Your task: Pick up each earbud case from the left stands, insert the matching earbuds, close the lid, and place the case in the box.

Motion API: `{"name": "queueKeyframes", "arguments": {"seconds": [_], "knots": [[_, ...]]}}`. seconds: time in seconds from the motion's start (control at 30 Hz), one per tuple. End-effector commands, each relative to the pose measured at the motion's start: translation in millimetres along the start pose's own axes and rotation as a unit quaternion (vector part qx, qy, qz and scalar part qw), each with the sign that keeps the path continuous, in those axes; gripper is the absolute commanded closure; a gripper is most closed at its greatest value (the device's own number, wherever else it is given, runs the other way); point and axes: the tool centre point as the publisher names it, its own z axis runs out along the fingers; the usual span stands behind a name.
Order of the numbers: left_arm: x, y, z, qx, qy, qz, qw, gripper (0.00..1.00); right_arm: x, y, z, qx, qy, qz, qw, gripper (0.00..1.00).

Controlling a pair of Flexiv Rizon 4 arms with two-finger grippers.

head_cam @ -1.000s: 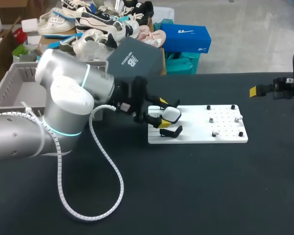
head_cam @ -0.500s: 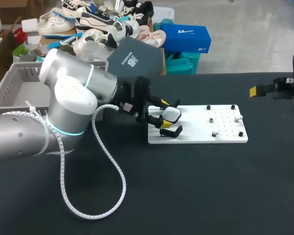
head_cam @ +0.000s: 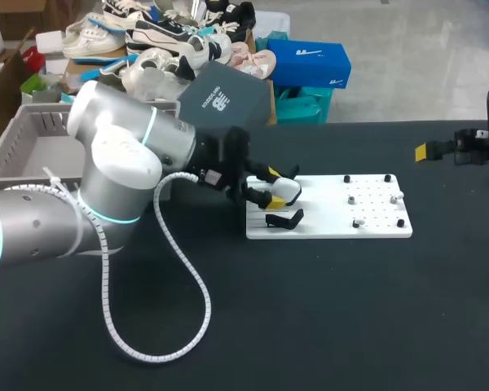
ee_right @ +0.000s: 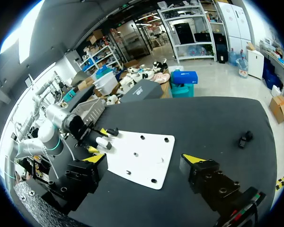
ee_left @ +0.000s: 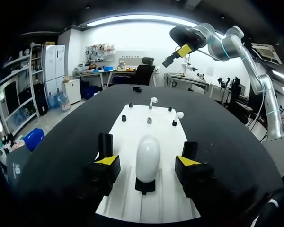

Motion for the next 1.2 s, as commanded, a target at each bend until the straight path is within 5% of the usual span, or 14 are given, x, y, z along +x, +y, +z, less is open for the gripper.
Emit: {"name": "queueKeyframes", "arguments": {"seconds": [0.03,0.57,1.0,1.07,1.13,1.2], "knots": [[-0.1,4.0,2.8,0.004,0.001,-0.001,1.0,0.31,-0.2,-0.2,-0.6,0.0,0.001,0.0,1.0,0.0],[0.3,2.8,4.8,0.011,0.004,0.002,1.0,0.52,-0.2,-0.2,-0.6,0.0,0.001,0.0,1.0,0.0],[1.7,1.9,5.1,0.014,0.005,-0.001,1.0,0.56,-0.2,-0.2,-0.6,0.0,0.001,0.0,1.0,0.0],[1.7,1.6,5.4,0.015,0.004,0.0,1.0,0.61,-0.2,-0.2,-0.6,0.0,0.001,0.0,1.0,0.0],[1.8,1.3,5.8,0.016,0.004,0.0,1.0,0.78,-0.2,-0.2,-0.6,0.0,0.001,0.0,1.0,0.0],[2.0,1.2,5.9,0.016,0.004,0.0,1.0,0.79,-0.2,-0.2,-0.6,0.0,0.001,0.0,1.0,0.0]]}}
